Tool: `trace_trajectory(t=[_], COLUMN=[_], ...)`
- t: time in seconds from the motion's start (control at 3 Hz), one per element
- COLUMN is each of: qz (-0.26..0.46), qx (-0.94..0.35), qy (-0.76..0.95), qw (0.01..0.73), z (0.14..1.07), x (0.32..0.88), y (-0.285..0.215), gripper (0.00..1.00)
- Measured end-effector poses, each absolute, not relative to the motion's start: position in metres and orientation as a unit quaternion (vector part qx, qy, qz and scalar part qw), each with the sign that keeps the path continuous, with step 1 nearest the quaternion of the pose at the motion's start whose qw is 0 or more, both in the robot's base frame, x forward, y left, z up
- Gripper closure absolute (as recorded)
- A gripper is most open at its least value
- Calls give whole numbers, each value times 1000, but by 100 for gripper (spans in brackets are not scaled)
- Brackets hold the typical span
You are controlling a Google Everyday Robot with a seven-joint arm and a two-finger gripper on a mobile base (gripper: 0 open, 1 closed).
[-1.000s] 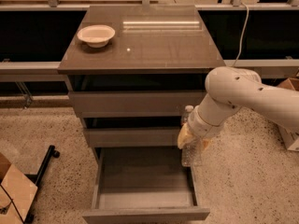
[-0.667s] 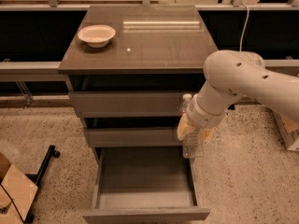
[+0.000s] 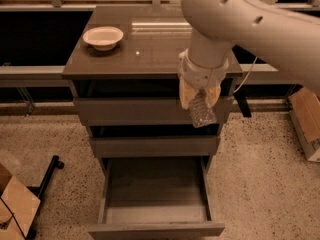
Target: Pick water bottle from bottom drawer and place on counter
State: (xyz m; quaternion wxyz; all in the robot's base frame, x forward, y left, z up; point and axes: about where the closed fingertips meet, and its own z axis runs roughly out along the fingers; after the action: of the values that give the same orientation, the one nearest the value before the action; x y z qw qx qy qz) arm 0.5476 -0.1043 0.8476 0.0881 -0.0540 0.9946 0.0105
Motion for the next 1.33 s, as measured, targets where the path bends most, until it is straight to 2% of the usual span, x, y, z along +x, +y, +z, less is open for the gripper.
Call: trace_trajectory(t=[0.67, 1.33], qz=[-2, 17], qx=[-47, -42], qy=[994, 981], qw=[96, 188], z=[853, 893], x=[544, 628], y=[-97, -104], gripper=[100, 100])
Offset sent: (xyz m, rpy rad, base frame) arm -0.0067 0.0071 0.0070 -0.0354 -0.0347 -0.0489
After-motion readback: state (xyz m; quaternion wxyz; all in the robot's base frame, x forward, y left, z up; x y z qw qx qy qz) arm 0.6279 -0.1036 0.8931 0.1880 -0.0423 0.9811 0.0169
